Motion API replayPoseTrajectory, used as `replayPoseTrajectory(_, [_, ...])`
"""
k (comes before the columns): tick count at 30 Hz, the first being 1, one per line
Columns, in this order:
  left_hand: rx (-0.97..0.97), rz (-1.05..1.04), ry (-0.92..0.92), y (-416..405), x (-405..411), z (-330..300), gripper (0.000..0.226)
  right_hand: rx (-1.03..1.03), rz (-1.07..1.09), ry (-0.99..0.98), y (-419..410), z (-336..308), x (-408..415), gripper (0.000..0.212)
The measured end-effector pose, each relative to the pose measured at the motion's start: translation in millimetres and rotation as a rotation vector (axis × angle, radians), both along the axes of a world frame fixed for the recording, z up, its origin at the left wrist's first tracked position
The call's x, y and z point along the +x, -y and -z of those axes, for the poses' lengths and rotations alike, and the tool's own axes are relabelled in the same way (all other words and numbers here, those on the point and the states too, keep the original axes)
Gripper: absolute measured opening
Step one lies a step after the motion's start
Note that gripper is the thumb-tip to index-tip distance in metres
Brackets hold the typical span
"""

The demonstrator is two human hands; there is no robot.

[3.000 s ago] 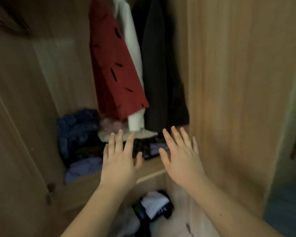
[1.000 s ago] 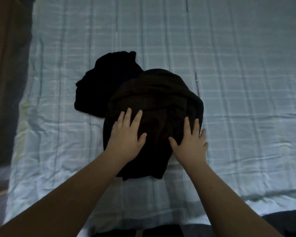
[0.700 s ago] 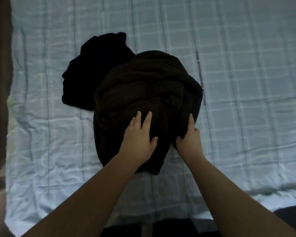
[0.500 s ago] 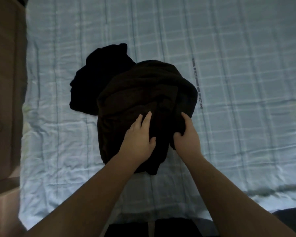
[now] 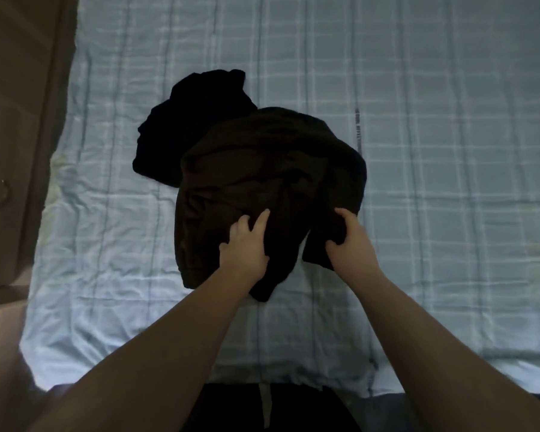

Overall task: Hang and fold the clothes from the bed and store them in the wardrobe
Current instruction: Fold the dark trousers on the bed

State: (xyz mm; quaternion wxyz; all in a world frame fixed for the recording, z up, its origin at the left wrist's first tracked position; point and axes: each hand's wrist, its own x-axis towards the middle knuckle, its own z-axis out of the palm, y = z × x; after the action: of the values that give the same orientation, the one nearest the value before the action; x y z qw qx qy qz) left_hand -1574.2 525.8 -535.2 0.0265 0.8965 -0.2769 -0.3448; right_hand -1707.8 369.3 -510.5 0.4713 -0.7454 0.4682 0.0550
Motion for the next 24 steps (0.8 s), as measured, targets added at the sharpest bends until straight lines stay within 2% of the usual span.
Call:
replayPoseTrajectory(3, [-0.145, 0.015, 0.054, -19.9, -4.8, 21.8, 0.074, 0.006, -0.055, -0.071, -10.9, 27.2, -8.1, 0.074])
replayPoseTrajectory(6, [-0.362, -0.1, -0.003, -34.5, 2.8, 26.9, 0.06, -0.17, -0.045, -0.003, -31.6, 33.5, -13.4, 0.078])
replayPoseTrajectory(9, [-0.526, -0.198, -0.005, -44.1, 14.6, 3.8, 0.052, -0.342, -0.033, 0.009, -59.9, 22.4, -17.3, 0.081])
replayPoseTrajectory(11, [-0.586, -0.22, -0.031, -51.1, 22.1, -25.3, 0.049, -0.366, -0.083, -0.003, -80.3, 7.8, -13.1, 0.077])
replayPoseTrajectory(15, [-0.664, -0.261, -0.087, -65.6, 34.7, -88.3, 0.04, -0.286, -0.256, 0.015, -115.1, -35.3, 4.8, 0.072])
replayPoseTrajectory(19, [-0.728, -0.319, -0.12, -78.8, 43.9, -141.6, 0.024, 0.077, -0.194, 0.164, -140.1, -101.0, 24.1, 0.089])
replayPoseTrajectory(20, [-0.749, -0.3, -0.124, -79.8, 45.3, -155.8, 0.021, 0.11, -0.18, 0.192, -144.2, -115.7, 26.5, 0.095])
replayPoseTrajectory(24, [-0.82, -0.208, -0.096, -74.8, 52.6, -221.7, 0.016, 0.019, -0.155, 0.333, -147.6, -166.5, 27.3, 0.107])
